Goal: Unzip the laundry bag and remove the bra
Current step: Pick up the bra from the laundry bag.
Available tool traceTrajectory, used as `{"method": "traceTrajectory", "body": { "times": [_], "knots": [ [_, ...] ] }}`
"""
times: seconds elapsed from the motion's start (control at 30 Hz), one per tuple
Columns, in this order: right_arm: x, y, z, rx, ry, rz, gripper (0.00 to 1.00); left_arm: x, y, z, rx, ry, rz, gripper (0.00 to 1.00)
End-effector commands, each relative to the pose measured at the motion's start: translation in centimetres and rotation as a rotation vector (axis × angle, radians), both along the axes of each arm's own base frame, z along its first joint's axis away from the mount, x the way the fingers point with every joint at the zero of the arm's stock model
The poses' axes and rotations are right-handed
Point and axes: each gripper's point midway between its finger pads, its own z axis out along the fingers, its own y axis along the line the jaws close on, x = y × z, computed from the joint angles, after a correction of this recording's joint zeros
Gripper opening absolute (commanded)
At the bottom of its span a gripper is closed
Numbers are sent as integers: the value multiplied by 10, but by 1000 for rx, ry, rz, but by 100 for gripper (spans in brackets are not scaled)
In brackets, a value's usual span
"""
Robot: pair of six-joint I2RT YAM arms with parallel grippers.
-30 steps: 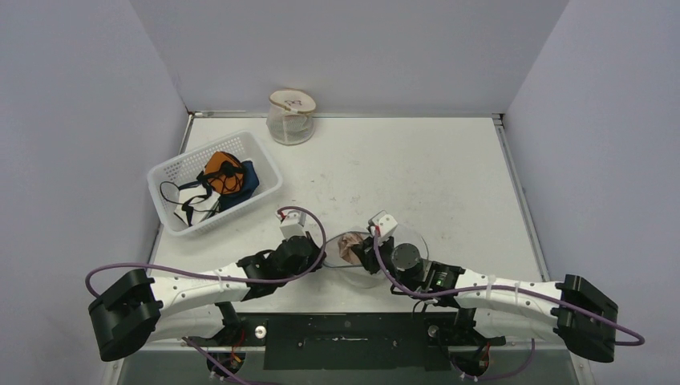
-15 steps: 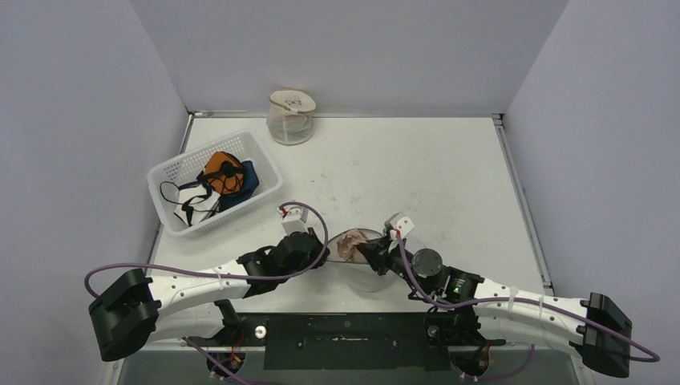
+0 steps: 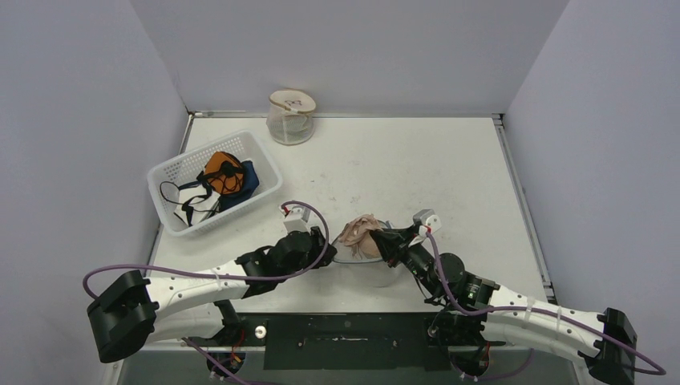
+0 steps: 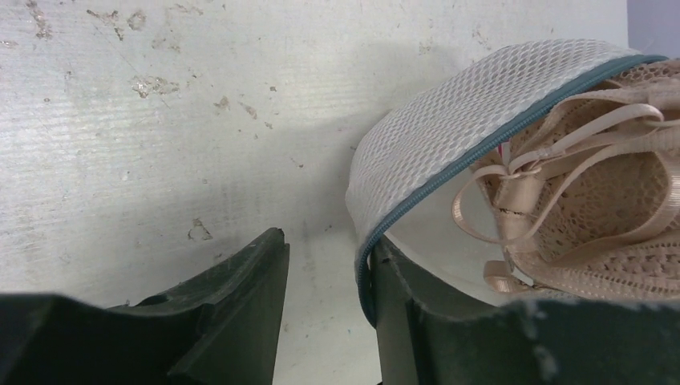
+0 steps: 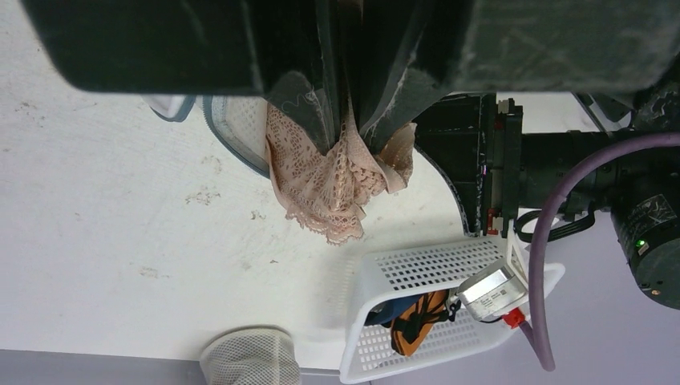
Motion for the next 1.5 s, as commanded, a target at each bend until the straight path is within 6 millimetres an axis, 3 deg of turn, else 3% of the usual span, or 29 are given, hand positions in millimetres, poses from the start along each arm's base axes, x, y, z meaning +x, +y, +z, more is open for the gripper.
{"method": "traceTrajectory", "body": {
  "times": [0.0, 0.5, 0.57, 0.7, 0.87, 0.93, 1.1, 1.2, 1.33, 1.47],
  "knots": [
    [6, -6, 38, 133, -47, -41, 5, 3, -4, 22, -58, -49, -11, 42],
    [-11, 27, 97, 273, -2, 137, 5, 17, -9, 68, -75, -137, -7, 56],
    [-11, 28, 104, 235, -19, 142, 5, 18, 2, 70, -41, -125, 26, 61],
    [-7, 28, 107, 85, -65, 136, 5, 19, 22, 94, -78, -152, 95, 73],
    [0, 23, 99, -126, -130, 116, 5, 18, 58, 128, -175, -157, 221, 98],
    [3, 18, 95, -188, -160, 95, 5, 16, 63, 147, -251, -168, 227, 96],
    [0, 18, 90, -318, -230, 41, 5, 6, 39, 216, -496, -170, 21, 96],
    [-14, 26, 87, -413, -286, 48, 5, 7, 14, 243, -600, -91, -126, 96],
    [-25, 28, 84, -487, -344, 29, 5, 12, -19, 246, -596, 27, -235, 96],
    [-33, 28, 82, -536, -380, 19, 5, 3, -46, 245, -626, 78, -320, 96]
  ]
}}
